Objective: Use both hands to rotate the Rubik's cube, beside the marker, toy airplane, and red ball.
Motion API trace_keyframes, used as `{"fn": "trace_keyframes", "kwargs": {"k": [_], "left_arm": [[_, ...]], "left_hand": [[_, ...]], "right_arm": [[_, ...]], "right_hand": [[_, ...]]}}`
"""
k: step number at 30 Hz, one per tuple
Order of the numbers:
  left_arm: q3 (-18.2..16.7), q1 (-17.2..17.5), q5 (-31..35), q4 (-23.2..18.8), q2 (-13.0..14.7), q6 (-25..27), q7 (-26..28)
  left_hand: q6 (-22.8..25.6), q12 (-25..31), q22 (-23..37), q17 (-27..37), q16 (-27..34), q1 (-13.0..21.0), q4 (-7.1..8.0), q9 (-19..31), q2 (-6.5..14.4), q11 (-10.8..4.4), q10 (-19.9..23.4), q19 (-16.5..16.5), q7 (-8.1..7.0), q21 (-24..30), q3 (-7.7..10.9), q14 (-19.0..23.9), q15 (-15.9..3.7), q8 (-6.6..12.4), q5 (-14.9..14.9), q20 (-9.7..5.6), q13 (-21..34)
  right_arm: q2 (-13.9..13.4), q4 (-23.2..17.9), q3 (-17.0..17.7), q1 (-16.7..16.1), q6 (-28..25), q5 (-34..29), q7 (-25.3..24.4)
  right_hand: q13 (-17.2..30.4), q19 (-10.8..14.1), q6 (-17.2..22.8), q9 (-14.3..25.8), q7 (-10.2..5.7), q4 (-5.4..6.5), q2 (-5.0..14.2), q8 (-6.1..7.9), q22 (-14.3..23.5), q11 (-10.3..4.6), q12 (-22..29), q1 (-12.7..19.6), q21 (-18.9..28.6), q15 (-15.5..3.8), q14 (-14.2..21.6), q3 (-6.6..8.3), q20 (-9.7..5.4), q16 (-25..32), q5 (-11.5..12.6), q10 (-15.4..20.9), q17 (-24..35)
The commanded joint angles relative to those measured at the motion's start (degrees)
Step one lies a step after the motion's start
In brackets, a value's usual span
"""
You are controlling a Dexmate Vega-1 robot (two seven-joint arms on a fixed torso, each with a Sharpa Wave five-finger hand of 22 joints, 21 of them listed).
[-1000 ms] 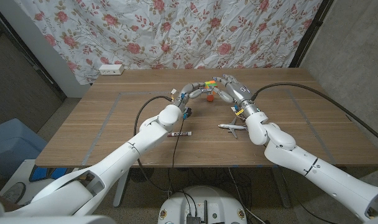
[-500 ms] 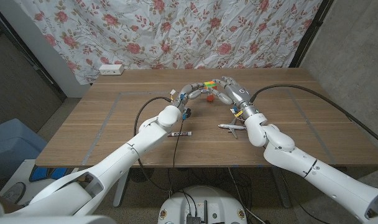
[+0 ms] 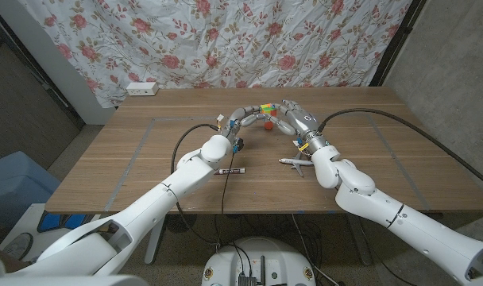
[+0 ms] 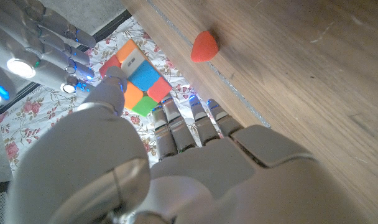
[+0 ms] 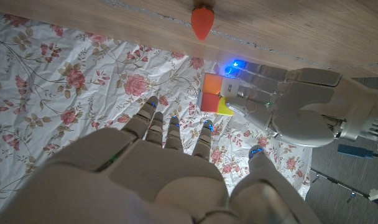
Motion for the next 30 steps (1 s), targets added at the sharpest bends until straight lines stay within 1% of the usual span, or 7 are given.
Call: {"fn": "trace_keyframes", "kwargs": {"k": [1, 9, 30], "left_arm": [[-0.15, 0.04, -0.29, 0.29, -0.02, -0.28, -0.21], [-0.16, -0.03, -0.36, 0.49, -0.08, -0.41, -0.19], [-0.14, -0.28, -0.87, 1.41, -0.97, -0.81, 0.03]], "left_hand": [[1.09, 0.27, 0.18, 0.14, -0.01, -0.29, 0.01, 0.15, -0.03, 0.17, 0.13, 0.16, 1.52, 0.37, -0.19, -0.19, -2.60, 0.31, 0.02, 0.52, 0.22], [1.11, 0.28, 0.18, 0.13, 0.00, -0.33, 0.00, 0.16, 0.00, 0.17, 0.13, 0.16, 1.59, 0.37, -0.22, -0.16, -2.64, 0.30, 0.02, 0.54, 0.22], [1.27, 0.36, 0.18, 0.13, 0.02, -0.35, -0.04, 0.16, 0.08, 0.20, 0.34, 0.22, 1.71, 0.39, -0.25, -0.07, -2.66, 0.33, 0.03, 0.44, 0.22]], "right_arm": [[0.51, 0.55, -0.40, 0.37, -0.31, 0.07, 0.30], [0.44, 0.74, -0.27, 0.28, -0.46, 0.55, 0.25], [-0.36, 0.06, -0.44, -0.27, -1.30, 0.47, 0.66]], "right_hand": [[0.15, -0.38, 0.51, 0.09, 0.00, 0.19, 0.31, -0.14, 0.14, -0.13, 0.32, -0.62, 0.39, -0.01, -0.23, 0.10, -0.08, 0.03, 0.33, -0.10, 0.17], [0.15, -0.27, 0.75, 0.09, 0.03, 0.25, 0.43, -0.14, 0.14, -0.55, 0.41, -0.57, 0.46, -0.23, -0.15, 0.20, -0.31, 0.12, 0.38, -0.05, 0.18], [0.16, -0.14, 1.29, 0.09, 0.05, 0.37, 0.53, -0.14, 0.13, -0.83, 0.54, -0.50, 0.53, -0.36, -0.07, 0.33, -0.50, 0.24, 0.45, 0.02, 0.20]]}}
